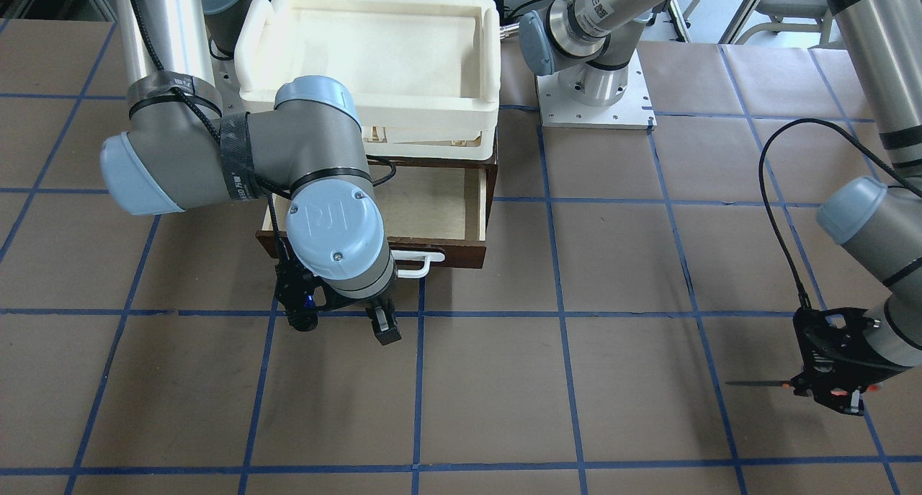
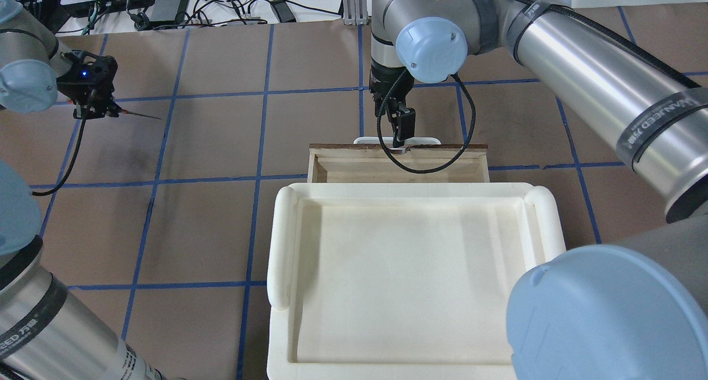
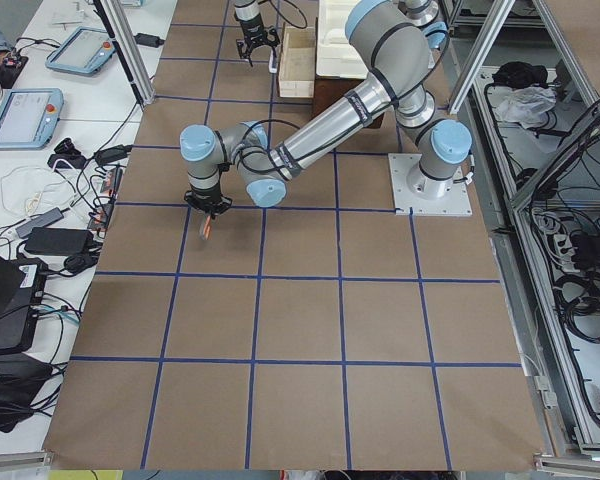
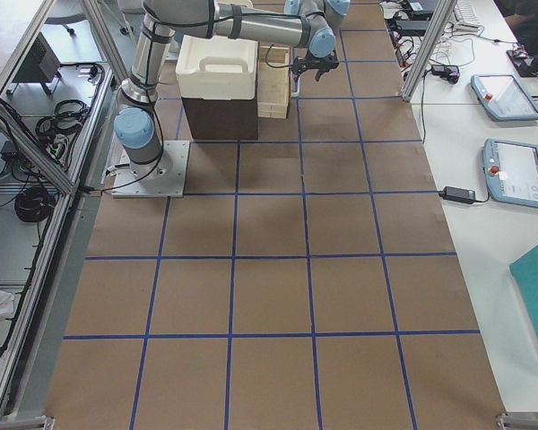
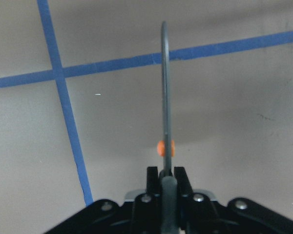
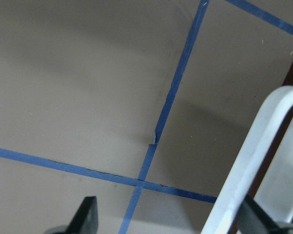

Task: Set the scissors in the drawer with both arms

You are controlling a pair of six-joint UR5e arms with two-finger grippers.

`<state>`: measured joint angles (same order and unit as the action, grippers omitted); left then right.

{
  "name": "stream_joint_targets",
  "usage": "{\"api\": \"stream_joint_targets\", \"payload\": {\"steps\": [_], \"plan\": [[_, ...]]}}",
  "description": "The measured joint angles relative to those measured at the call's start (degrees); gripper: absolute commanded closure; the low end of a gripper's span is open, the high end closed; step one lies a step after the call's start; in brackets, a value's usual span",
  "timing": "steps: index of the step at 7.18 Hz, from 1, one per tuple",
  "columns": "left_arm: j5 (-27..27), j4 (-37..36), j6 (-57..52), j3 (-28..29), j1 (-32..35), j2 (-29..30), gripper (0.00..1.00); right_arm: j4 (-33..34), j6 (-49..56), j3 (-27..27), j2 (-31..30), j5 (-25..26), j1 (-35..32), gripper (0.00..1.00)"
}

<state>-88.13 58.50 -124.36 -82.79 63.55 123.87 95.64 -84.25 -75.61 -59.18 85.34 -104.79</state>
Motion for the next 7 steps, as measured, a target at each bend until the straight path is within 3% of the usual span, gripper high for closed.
{"api": "stream_joint_targets", "payload": {"steps": [4, 7], "plan": [[0.06, 0.81, 0.81, -0.01, 0.87, -0.87, 0.93, 0.08, 3.20, 2.67, 1.86, -0.06, 0.03, 0.00], [0.20, 7.65, 9.60, 0.02, 5.26, -5.47, 0.93, 0.21, 3.55, 4.66, 3.17, -0.09, 0.03, 0.00]]}}
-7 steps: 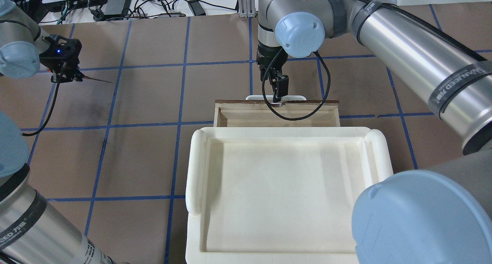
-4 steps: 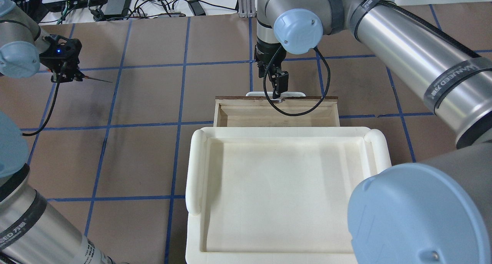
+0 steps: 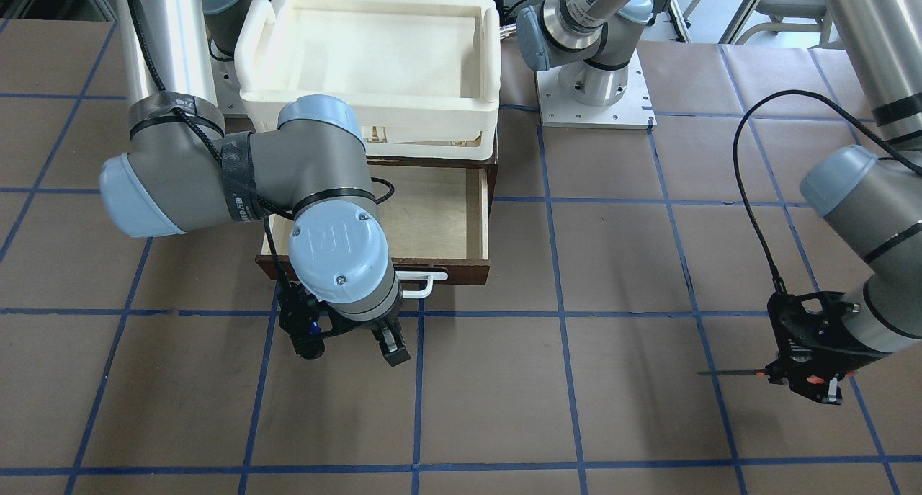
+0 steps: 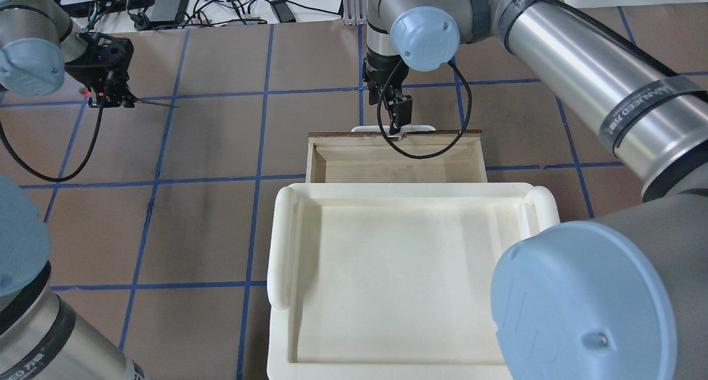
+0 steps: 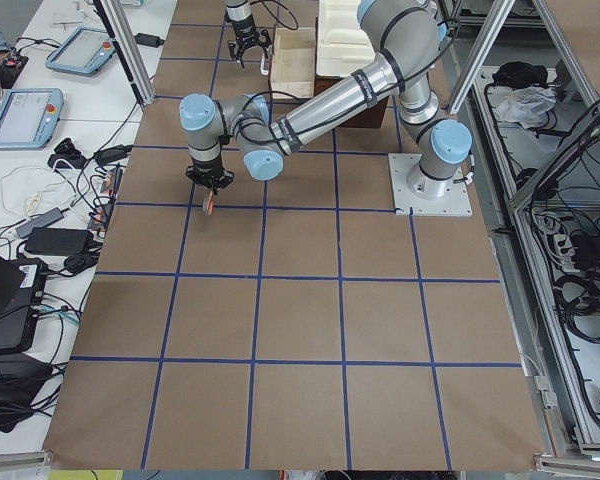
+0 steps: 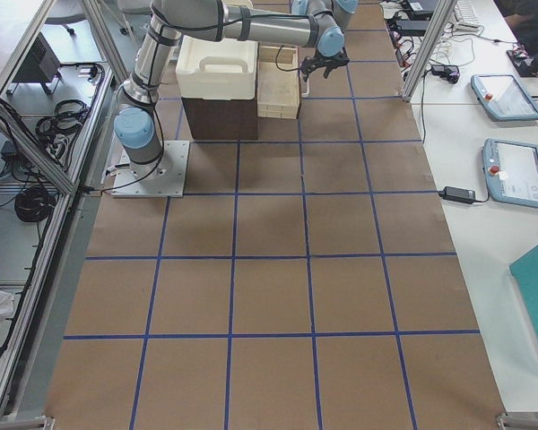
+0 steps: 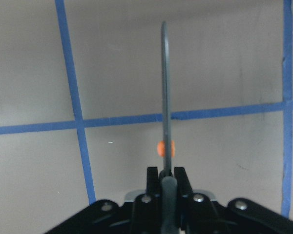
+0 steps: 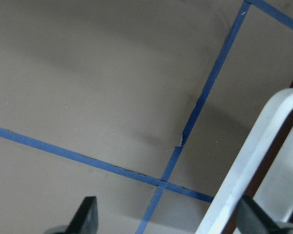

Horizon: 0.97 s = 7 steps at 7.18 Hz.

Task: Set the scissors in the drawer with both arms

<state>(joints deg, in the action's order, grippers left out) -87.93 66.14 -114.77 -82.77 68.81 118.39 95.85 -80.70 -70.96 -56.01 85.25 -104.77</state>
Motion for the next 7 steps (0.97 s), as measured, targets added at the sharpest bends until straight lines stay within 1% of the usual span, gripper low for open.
{"api": "stream_joint_targets", "payload": {"steps": [4, 7], "plan": [[0.06, 6.99, 12.51, -0.05, 4.98, -4.99, 0.93, 0.04, 0.80, 1.48, 0.98, 0.00, 0.25, 0.00], [0.08, 8.49, 14.94, -0.11, 6.10, -6.01, 0.93, 0.06, 1.60, 2.95, 2.23, 0.00, 0.77, 0.00]]}}
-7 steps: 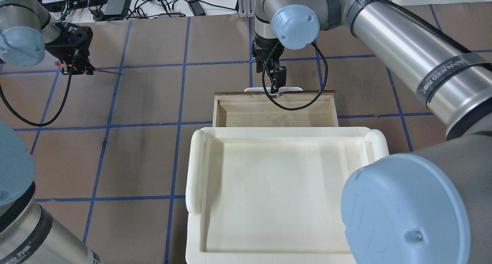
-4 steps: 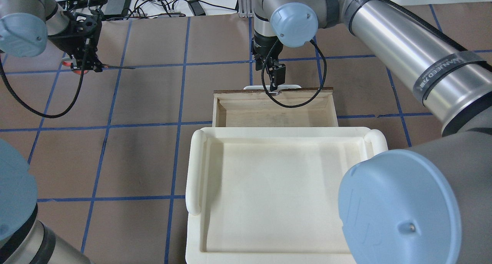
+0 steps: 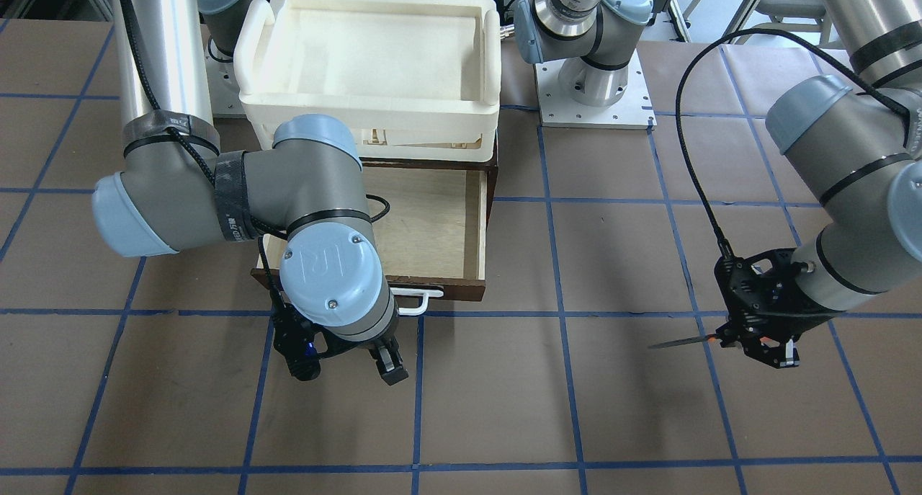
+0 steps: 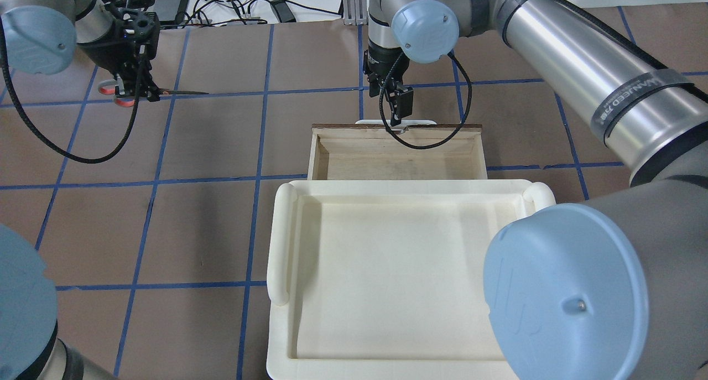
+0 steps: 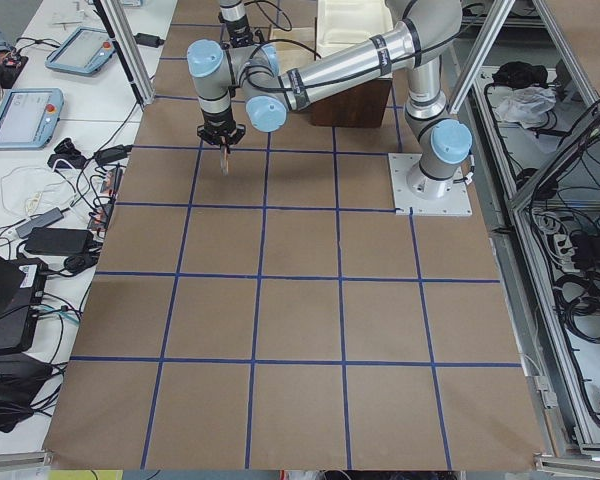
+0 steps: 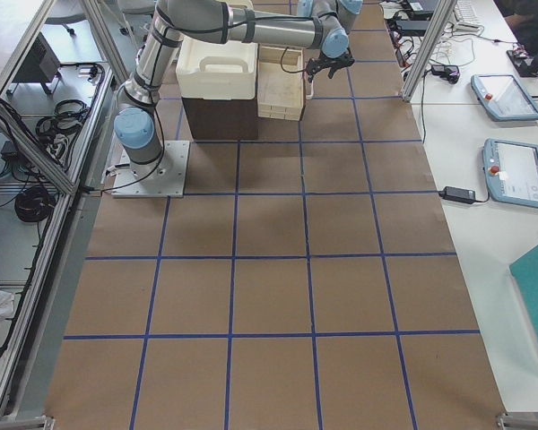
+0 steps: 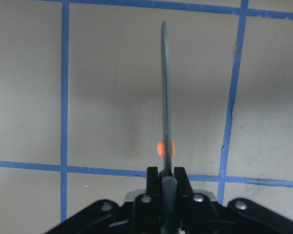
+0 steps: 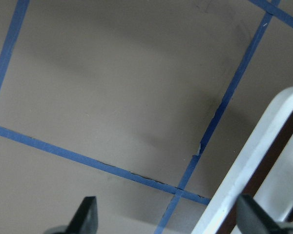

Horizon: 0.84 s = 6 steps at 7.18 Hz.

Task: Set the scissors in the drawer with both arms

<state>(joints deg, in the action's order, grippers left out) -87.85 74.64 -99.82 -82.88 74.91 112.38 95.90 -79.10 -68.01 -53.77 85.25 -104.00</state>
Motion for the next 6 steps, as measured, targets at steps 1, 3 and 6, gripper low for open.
{"api": "stream_joint_targets", "payload": {"steps": [1, 3, 6], "plan": [[-0.02, 0.05, 1.12, 0.02, 0.39, -0.15, 0.93, -0.01, 0.05, 0.23, 0.15, 0.03, 0.13, 0.00], [-0.09, 0.03, 2.06, 0.02, 1.00, -0.59, 0.93, -0.67, 0.08, 0.31, -1.18, 0.95, 0.24, 0.00], [-0.07, 1.09, 4.08, 0.30, 1.86, -3.13, 0.93, -3.75, 10.07, -0.31, -8.16, 4.70, 2.18, 0.00]]}}
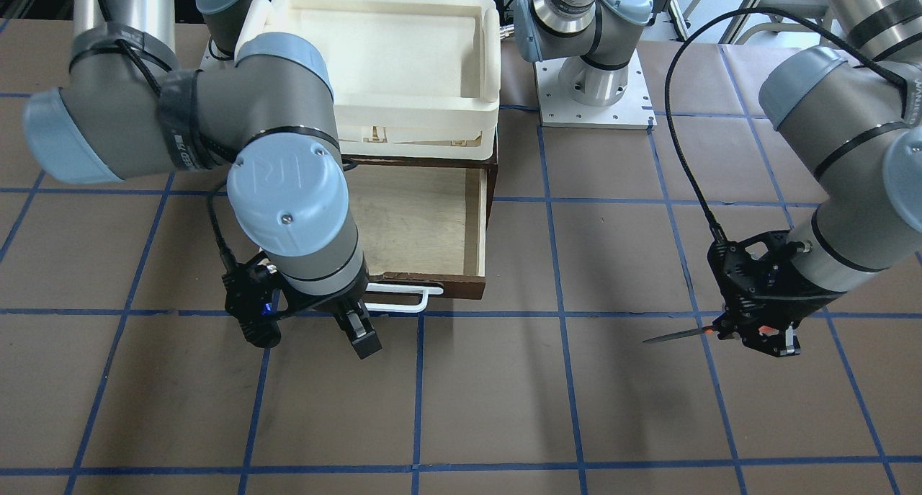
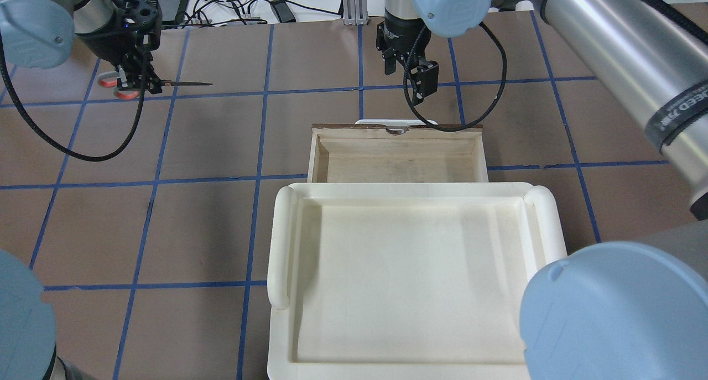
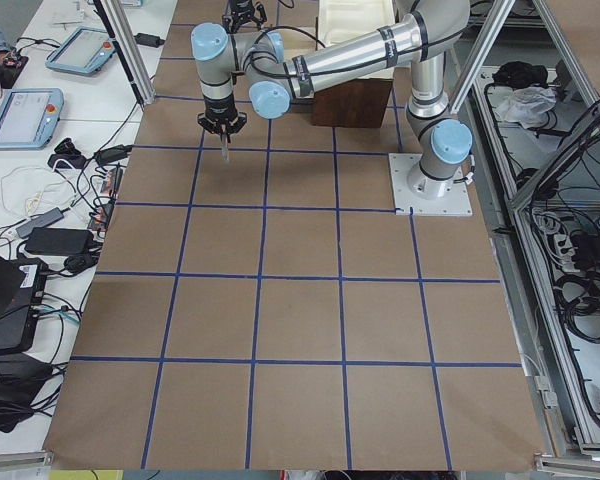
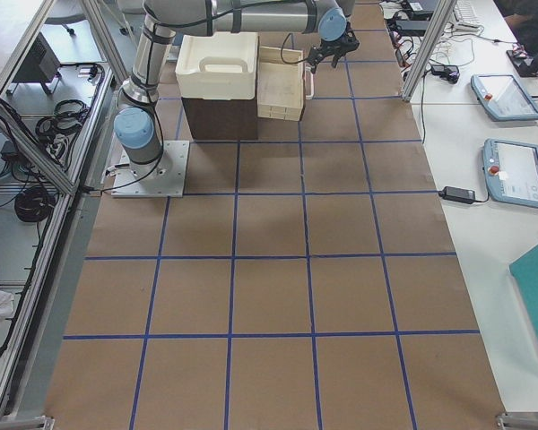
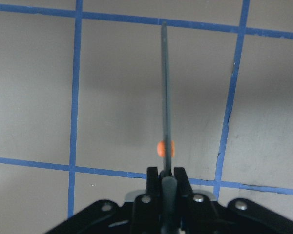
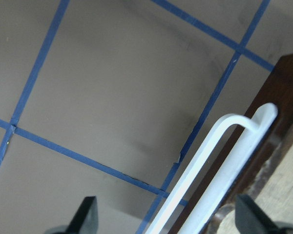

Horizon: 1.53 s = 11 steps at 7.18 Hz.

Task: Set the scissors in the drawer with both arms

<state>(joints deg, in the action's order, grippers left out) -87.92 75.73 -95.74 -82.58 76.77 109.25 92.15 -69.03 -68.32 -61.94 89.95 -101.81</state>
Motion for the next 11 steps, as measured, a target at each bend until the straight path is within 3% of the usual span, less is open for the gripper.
{"api": "stream_joint_targets", "payload": {"steps": [3, 6, 9, 11], "plan": [[-0.06, 2.23, 14.89, 0.05, 6.61, -4.25, 0.93, 0.08, 27.89, -4.31, -7.82, 3.73, 7.24, 0.00], [-0.62, 2.74, 36.21, -0.40, 19.23, -6.33, 0.92, 3.14, 49.39, -7.68, -11.73, 8.82, 10.96, 0.00], [-0.60, 2.81, 53.94, -0.71, 31.97, -7.56, 0.93, 3.07, 57.00, -7.95, -13.30, 8.70, 15.44, 0.00], [-0.81, 2.69, 53.00, -1.25, 37.03, -7.74, 0.93, 3.12, 59.62, -7.97, -13.62, 7.55, 18.00, 0.00]]}}
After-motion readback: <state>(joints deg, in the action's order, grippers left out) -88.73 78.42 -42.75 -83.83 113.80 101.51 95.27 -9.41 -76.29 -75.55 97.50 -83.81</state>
